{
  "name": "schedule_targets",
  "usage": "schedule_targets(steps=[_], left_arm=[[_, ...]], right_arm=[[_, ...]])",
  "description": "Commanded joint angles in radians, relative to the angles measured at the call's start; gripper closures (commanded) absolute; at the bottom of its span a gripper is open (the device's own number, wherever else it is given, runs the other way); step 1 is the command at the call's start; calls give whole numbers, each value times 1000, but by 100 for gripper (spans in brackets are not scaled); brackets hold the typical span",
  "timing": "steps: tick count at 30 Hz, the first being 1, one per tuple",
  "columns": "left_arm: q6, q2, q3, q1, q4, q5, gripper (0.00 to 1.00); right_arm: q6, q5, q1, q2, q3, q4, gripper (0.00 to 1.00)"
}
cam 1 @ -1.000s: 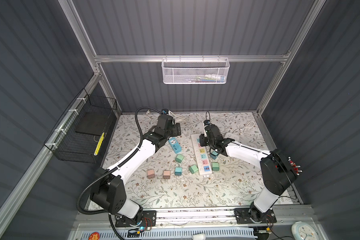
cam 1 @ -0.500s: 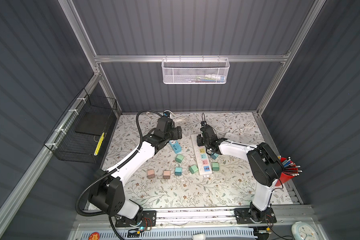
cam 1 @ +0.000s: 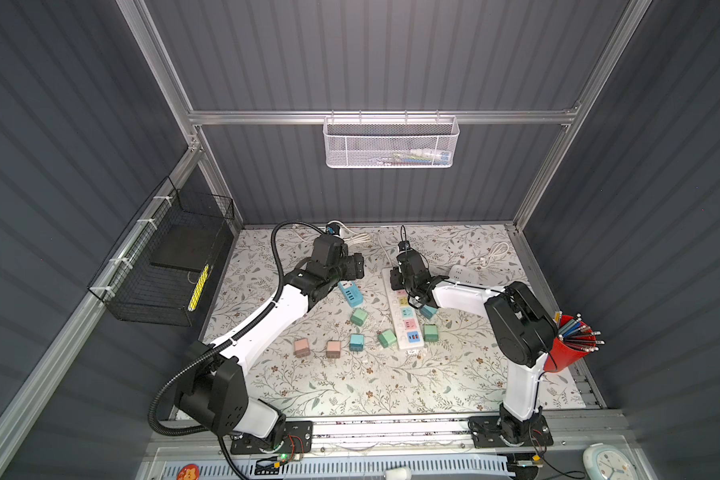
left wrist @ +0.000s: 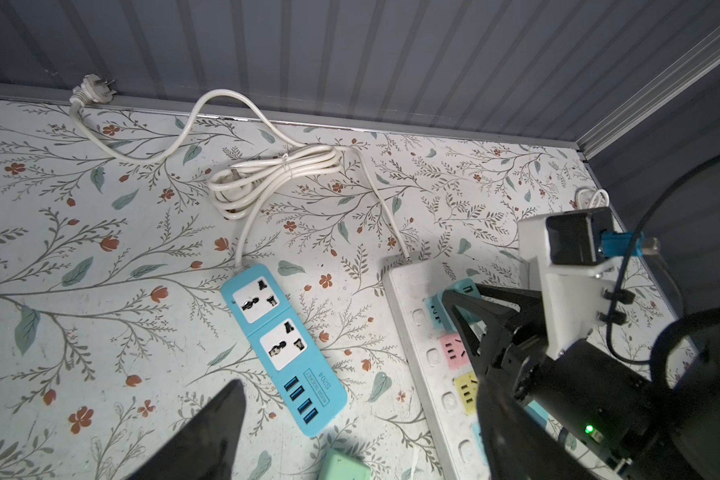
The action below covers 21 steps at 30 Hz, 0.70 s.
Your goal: Insert the plug
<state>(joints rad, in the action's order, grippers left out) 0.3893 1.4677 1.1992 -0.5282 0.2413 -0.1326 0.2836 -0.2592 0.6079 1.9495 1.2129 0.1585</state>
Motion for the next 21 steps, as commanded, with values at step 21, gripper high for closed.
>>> schedule_targets(steps=[21], left_arm=[[-20,-42,-9,5,-11,-3,12]], right_arm=[[4,-23,-11,28,-24,51,85]])
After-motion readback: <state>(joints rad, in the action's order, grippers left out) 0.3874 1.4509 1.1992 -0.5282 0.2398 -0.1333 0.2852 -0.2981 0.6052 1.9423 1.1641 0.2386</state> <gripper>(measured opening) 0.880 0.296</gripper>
